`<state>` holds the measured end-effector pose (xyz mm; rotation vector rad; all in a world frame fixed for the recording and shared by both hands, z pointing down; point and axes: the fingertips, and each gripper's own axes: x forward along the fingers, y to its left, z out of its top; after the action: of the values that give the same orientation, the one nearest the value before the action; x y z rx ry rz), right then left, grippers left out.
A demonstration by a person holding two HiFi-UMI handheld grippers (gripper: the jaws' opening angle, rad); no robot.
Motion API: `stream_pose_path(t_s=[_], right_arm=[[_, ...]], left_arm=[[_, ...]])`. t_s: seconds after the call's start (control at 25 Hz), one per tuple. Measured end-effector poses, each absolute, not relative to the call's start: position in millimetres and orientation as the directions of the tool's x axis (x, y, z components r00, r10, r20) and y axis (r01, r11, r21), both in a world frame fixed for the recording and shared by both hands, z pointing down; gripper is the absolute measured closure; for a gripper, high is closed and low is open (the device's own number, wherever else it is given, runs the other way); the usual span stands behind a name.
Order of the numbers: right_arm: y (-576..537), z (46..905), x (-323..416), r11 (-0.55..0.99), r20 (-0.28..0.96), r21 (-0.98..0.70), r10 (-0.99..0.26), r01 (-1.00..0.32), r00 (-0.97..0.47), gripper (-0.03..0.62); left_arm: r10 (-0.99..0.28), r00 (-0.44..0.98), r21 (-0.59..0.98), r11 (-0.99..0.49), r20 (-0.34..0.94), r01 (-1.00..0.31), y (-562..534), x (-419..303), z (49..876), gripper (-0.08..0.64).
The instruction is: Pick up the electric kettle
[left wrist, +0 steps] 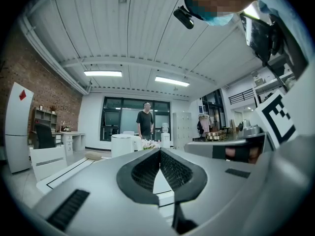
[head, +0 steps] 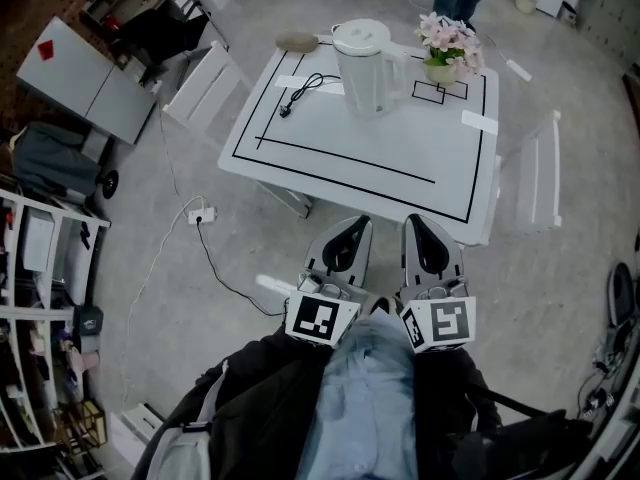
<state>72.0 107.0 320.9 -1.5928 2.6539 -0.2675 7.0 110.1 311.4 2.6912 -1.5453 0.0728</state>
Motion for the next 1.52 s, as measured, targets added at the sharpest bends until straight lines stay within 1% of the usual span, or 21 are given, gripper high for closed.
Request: stream_pose_path(t_s=[0.36, 0.72, 1.2, 1.52], right_arm=[[48, 338, 52, 0.452, 0.1, -0.151, -0.878, -0.879, -0.468, 0.574], [-37, 349, 22, 0.403, 0.147, -0.144, -0.894, -0.904, -0.423, 0.574], [-126, 322, -5, 0.303, 0.1, -0.103, -0.944, -0.947, -0.313, 0.574], [-146, 321, 1, 0.26, 0.099, -0.121, -0.957, -0.958, -0.272, 0.574]], left_arm=[[-0.871, 0.487, 0.048, -0.484, 0.066, -0.874, 48, -21, 327, 0.552], [-0.846, 0.526, 0.094, -0.519, 0.088, -0.85, -39, -53, 341, 0.552], [-0.795, 0.607, 0.09, -0.603, 0.021, -0.793, -140, -83, 314, 0.552], [-0.771, 0.637, 0.088, -0.632, 0.032, -0.77, -162, -77, 312, 0.552]])
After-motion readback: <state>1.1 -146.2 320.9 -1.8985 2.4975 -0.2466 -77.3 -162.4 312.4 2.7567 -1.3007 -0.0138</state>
